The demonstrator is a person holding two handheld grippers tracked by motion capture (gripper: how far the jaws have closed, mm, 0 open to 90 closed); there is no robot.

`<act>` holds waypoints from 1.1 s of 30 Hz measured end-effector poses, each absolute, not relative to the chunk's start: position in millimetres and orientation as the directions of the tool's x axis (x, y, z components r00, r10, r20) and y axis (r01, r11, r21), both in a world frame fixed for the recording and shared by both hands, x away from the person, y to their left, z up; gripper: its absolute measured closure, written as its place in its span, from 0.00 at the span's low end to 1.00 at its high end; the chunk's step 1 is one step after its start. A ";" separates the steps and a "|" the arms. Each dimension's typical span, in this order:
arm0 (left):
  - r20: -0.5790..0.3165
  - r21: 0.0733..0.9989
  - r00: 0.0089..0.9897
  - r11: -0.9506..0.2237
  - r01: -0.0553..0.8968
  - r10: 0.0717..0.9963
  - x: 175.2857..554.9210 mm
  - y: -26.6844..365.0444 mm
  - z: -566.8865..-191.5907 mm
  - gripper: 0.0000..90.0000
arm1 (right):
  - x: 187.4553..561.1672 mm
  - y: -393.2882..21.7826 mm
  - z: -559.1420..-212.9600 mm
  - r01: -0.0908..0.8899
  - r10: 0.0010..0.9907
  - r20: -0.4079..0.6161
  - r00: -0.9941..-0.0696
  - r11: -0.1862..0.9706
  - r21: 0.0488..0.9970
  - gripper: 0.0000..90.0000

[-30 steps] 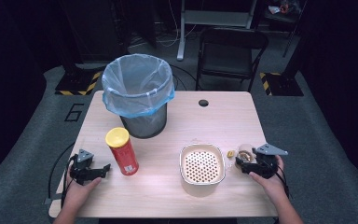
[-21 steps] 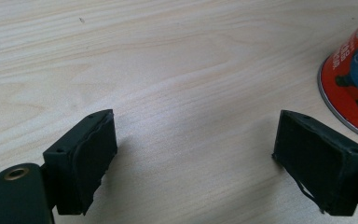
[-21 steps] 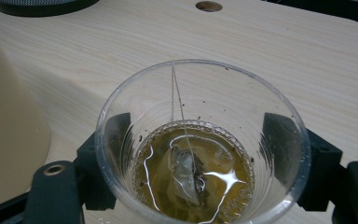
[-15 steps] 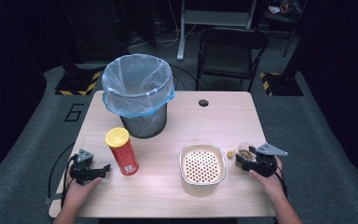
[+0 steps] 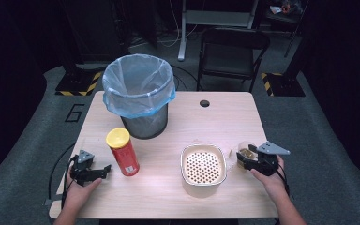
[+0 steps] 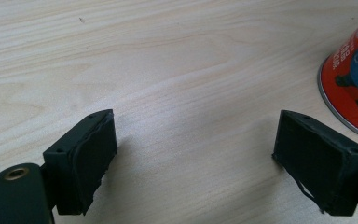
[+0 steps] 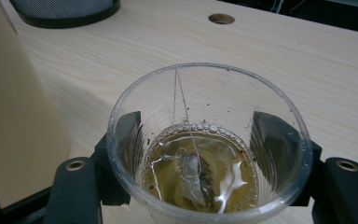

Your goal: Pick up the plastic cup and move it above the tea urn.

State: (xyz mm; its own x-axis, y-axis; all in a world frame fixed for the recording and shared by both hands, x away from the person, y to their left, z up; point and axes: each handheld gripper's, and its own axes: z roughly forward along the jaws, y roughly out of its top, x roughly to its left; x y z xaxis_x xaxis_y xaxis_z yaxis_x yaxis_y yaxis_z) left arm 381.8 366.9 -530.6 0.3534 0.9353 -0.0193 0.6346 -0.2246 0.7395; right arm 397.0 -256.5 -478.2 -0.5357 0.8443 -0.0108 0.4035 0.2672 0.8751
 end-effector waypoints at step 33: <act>-0.019 0.739 0.354 -0.225 0.634 0.935 381.8 367.0 -530.5 0.14 | 468.3 -173.2 -384.0 0.121 0.557 -0.166 -0.814 0.442 0.889 0.41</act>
State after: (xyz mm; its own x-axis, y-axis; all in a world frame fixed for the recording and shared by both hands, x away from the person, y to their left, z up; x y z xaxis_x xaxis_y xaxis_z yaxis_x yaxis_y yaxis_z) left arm 381.8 367.0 -530.5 0.3539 0.9351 -0.0186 0.6345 -0.2255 0.7393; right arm 468.3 -173.2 -384.0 -0.8136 0.5571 -0.1665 0.1208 0.4420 0.8889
